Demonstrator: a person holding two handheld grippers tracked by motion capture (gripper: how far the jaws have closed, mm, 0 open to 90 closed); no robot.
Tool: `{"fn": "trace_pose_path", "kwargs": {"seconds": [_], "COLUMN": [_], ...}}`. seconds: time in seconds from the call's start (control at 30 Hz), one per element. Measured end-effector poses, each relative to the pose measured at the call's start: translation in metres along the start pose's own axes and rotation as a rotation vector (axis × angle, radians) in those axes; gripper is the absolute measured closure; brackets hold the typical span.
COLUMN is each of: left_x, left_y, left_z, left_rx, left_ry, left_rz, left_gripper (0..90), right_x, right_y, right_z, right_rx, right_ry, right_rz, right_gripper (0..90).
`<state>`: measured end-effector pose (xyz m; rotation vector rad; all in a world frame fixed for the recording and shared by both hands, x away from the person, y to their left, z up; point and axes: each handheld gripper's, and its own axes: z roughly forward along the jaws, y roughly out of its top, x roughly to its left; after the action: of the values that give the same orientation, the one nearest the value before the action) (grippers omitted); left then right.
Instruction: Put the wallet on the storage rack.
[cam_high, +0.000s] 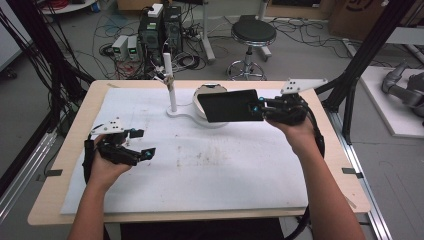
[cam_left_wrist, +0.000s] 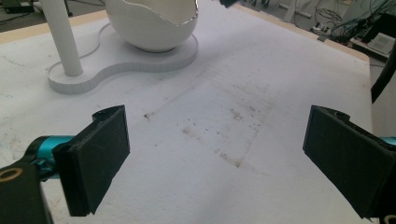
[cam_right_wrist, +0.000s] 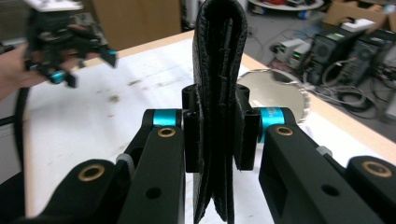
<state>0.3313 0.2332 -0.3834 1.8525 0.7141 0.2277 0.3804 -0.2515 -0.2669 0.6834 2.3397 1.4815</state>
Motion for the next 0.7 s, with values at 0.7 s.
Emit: {"fn": "trace_pose_path", "kwargs": {"seconds": [0.7], "left_x": [0.001], "left_y": [0.0], "left_z": [0.0], "left_rx": [0.007], "left_ry": [0.017], "left_rz": [-0.006], "left_gripper": [7.3], "right_x": [-0.052], "right_y": [0.017], "right_z": [0.07], "right_rx": [0.17], "right_ry": [-0.083], "right_rz": [0.101], "right_gripper": [78.2]}}
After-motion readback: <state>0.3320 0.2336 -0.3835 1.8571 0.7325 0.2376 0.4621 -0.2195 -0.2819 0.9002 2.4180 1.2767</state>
